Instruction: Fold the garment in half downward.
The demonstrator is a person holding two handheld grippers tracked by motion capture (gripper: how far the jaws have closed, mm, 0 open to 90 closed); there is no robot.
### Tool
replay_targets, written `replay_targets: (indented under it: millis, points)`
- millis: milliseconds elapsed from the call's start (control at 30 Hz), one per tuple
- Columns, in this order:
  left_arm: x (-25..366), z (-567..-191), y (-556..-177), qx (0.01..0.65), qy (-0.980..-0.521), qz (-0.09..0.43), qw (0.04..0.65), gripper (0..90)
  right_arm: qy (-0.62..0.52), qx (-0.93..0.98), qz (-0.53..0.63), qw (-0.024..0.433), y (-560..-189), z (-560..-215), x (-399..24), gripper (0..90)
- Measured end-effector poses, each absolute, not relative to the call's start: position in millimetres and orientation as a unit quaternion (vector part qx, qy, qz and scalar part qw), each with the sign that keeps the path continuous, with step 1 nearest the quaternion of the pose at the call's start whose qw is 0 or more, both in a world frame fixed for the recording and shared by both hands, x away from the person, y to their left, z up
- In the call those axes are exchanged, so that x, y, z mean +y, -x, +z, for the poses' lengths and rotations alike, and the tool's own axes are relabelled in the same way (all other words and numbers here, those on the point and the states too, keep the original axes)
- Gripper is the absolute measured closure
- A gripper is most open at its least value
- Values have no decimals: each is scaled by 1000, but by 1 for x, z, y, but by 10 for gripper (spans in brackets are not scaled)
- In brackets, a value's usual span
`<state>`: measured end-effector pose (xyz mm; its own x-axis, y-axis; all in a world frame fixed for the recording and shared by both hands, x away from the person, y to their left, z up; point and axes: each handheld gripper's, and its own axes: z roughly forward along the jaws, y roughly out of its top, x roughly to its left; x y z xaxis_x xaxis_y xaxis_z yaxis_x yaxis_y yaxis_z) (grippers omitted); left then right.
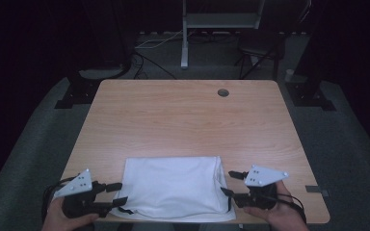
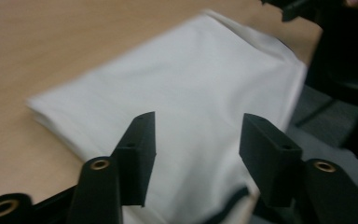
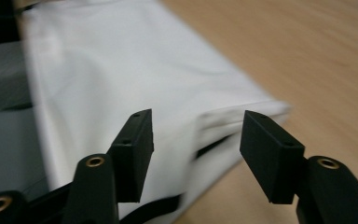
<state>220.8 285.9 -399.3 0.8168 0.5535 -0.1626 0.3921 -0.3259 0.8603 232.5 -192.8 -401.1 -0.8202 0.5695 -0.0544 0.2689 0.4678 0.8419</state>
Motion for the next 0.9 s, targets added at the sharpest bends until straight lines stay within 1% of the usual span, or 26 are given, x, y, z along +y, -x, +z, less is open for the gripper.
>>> replay_targets:
  millis: [100,233,333,467,533,733,800,833,900]
  points:
    - [286,-402,-240,308,-807,92,496,404,-289,830,447,165,-253,-405,-192,404]
    - [283,-413,-264,326,-809,93,481,388,-329,825,433,154,-273,-414,-188,388]
    - [280,-420,-278,341,-810,98,466,352,-355,818,427,150,-284,-420,-185,381]
    - [277,-430,-294,362,-810,95,451,348,-379,814,418,137,-292,-427,-182,385]
    - [275,-433,-299,366,-812,93,445,347,-384,815,415,131,-294,-429,-180,424]
    - [266,-435,-304,364,-823,101,425,348,-389,811,417,129,-296,-431,-181,621]
    - [264,-437,-304,362,-825,102,422,348,-392,812,414,123,-296,-431,-181,643]
    - [262,-437,-304,362,-825,102,422,348,-392,813,413,120,-296,-431,-180,634]
    - [261,-437,-303,363,-824,104,424,348,-404,806,416,122,-296,-429,-179,551]
